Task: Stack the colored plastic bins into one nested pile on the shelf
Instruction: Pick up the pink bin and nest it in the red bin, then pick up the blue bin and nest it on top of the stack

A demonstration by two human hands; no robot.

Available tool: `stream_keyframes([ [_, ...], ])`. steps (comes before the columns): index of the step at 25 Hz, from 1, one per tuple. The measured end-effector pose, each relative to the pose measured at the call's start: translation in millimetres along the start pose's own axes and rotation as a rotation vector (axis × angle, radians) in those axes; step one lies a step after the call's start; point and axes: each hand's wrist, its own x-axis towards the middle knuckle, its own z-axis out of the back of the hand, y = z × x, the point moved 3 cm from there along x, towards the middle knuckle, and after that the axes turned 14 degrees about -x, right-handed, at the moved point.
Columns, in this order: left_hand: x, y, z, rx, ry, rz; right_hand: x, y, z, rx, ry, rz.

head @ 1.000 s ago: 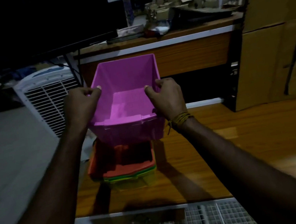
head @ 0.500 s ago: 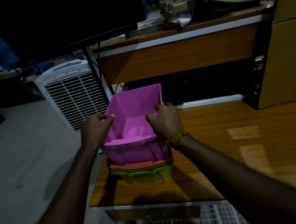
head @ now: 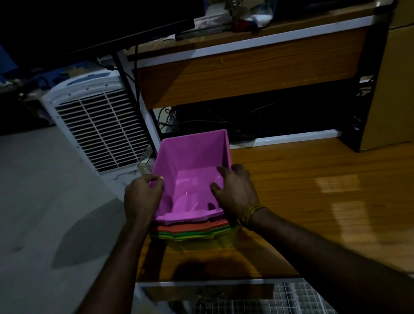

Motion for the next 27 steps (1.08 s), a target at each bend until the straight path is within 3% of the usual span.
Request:
stream_keyframes([
  [7,-1,14,-10,0.087,-0.04,0.005,-2,-12,-7,-0.032,-0.006,0.068],
  [11,-2,-6,-18,0.295,-0.07,-0.03,-1,-30,5,-0.01,0.005,0.128],
  [15,-20,-70,-75,0.062,-0.014,-0.238,-4,-78,32,-0.033,-0.069,0.07],
  [20,-74,-155,-190,-0.113,0.143,-0.338,-20,-193,82,-0.061,-0.159,-0.056],
  [27,-222,-279,-372,-0.123,0.474,-0.368,-81,-410,165,-0.168,-0.198,-0.369],
])
